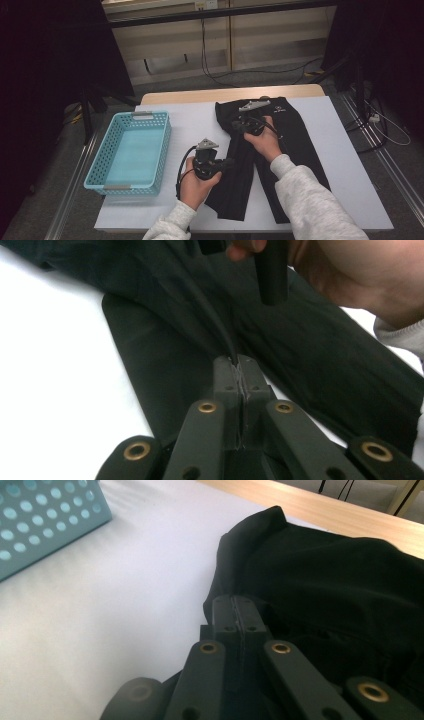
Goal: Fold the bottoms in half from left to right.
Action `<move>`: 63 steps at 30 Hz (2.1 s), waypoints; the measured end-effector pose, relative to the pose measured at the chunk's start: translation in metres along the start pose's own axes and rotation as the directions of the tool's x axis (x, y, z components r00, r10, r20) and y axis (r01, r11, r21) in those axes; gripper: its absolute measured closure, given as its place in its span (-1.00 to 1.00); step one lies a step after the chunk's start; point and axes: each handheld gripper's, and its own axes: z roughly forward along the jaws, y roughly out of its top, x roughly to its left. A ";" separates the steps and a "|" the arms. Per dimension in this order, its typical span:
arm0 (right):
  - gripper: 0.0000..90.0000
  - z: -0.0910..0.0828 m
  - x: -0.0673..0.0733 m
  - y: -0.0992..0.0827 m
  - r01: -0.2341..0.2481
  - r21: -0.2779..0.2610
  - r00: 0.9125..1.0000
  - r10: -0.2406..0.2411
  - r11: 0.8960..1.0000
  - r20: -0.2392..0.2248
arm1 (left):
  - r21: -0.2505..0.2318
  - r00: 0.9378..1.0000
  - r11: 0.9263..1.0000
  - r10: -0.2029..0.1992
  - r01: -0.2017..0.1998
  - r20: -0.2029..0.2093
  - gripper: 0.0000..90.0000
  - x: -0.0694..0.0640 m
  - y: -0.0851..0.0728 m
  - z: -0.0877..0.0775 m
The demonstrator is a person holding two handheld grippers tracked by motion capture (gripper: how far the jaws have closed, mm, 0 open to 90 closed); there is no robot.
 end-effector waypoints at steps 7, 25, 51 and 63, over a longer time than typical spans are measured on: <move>0.99 -0.013 -0.011 0.002 -0.031 -0.017 0.999 0.031 0.999 0.007 | -0.015 0.999 1.000 0.000 0.001 0.052 0.98 -0.004 0.012 0.000; 1.00 -0.045 -0.034 0.002 -0.060 -0.048 0.997 0.062 0.997 0.040 | -0.022 0.991 0.999 0.031 -0.028 0.130 0.98 -0.022 0.033 0.014; 0.99 -0.138 -0.120 -0.024 -0.164 -0.096 0.955 0.182 0.982 0.235 | -0.058 0.990 0.998 0.043 -0.035 0.138 -0.14 -0.023 0.052 0.025; -0.15 -0.127 -0.118 -0.068 -0.172 0.037 0.949 0.156 0.984 0.273 | -0.008 0.998 0.998 0.059 -0.059 -0.002 -0.61 0.032 0.025 0.004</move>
